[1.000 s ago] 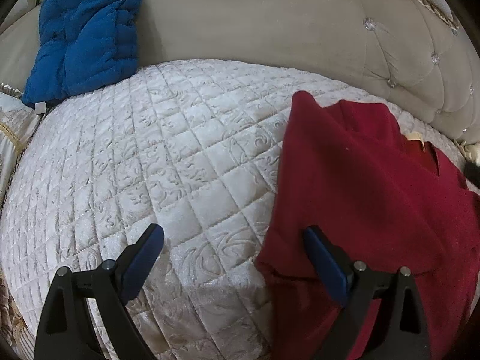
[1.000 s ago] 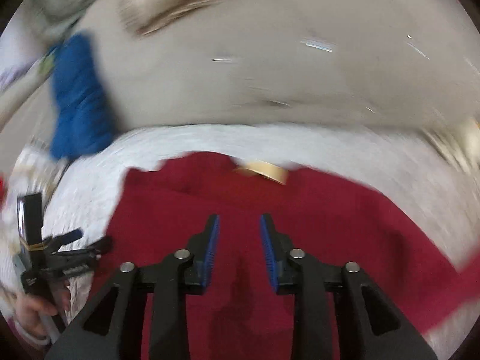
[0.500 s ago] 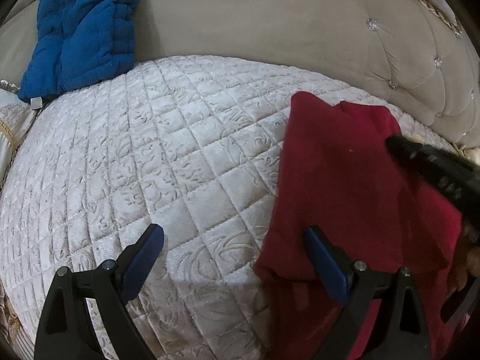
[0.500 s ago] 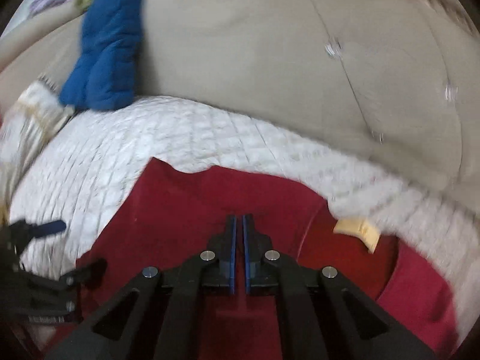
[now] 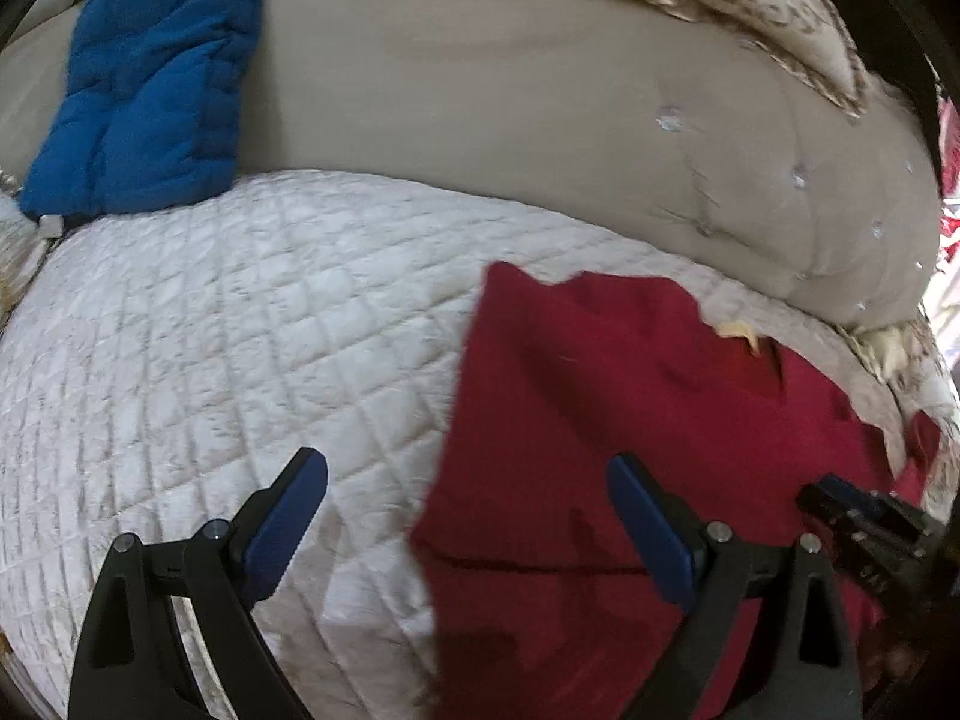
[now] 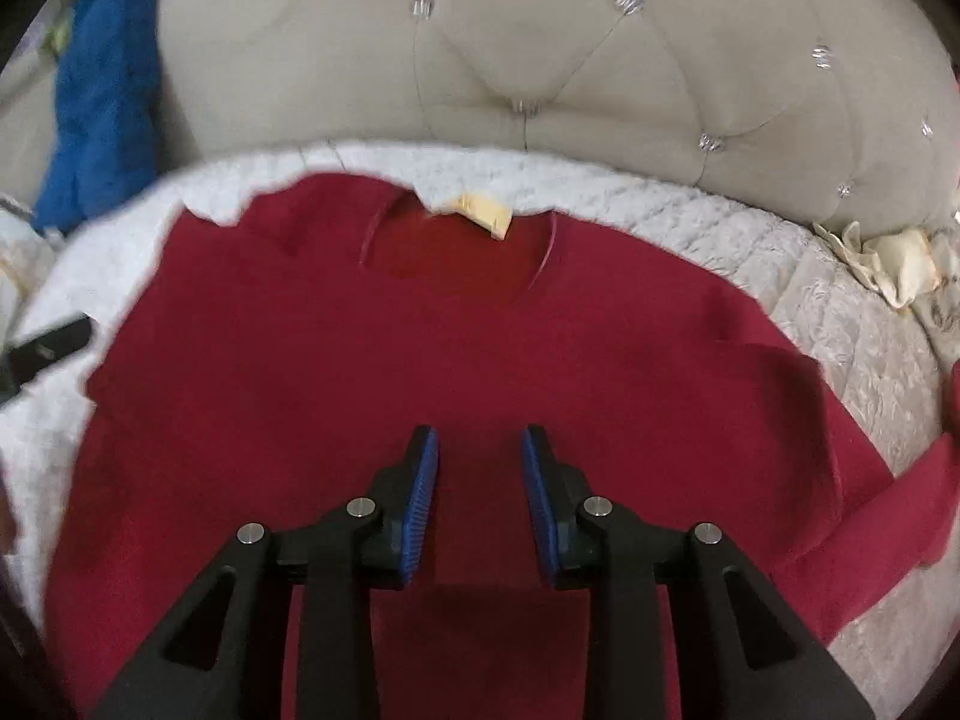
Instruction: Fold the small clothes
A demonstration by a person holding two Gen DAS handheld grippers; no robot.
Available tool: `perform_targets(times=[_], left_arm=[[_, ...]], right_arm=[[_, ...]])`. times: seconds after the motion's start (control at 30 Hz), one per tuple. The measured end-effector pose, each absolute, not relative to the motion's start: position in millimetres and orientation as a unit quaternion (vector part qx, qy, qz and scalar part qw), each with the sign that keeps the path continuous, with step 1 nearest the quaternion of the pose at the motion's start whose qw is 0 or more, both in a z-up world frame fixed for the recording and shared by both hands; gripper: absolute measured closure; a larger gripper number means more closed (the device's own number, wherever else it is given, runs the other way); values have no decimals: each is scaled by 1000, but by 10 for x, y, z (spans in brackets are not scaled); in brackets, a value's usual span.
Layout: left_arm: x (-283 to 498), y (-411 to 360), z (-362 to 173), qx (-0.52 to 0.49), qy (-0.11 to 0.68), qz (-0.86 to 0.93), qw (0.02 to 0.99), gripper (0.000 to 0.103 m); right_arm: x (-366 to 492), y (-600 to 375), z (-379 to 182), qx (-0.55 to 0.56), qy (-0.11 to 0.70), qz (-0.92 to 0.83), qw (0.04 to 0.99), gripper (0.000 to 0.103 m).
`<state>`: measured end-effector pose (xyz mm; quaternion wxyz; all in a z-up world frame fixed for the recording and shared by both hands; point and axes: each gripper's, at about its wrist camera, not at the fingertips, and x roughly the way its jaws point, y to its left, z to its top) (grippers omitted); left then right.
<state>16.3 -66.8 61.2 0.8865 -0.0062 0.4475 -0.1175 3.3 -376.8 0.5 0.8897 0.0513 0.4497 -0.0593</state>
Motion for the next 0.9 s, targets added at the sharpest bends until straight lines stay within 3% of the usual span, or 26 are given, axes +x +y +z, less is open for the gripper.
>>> perform_targets(times=[0.1,0.27,0.4,0.53,0.6,0.63,0.73,0.9], left_arm=[[117,-750,595,9,448,-119,886,6],[96,-796,575,11,452,-121,884,6],[125,-789,550,8,454,-118,883,6],[158,-789,508,15,458,-116,881,6],[174,-800,482,22,458,-112,881,6],[185,-803,468,23,460,-110,881,6],[195,-785,479,14,462,-114,880,6],[187,-634,677,-16,435,-111,894,6]], right_arm=[[-221,-4100,234,93,420,-66,900,93],[-579,-5203,416,116,402,-222,881,83],[-780,-6246,375,148,404,-352,832,76],[-784,-6996,165,200,423,-405,786,75],[-775,-7233,9,232,433,-389,779,81],[-776,-7292,-44,245,435,-379,779,103],[-908,-7243,102,261,386,-356,810,103],[-1018,-6599,983,232,293,-189,908,103]])
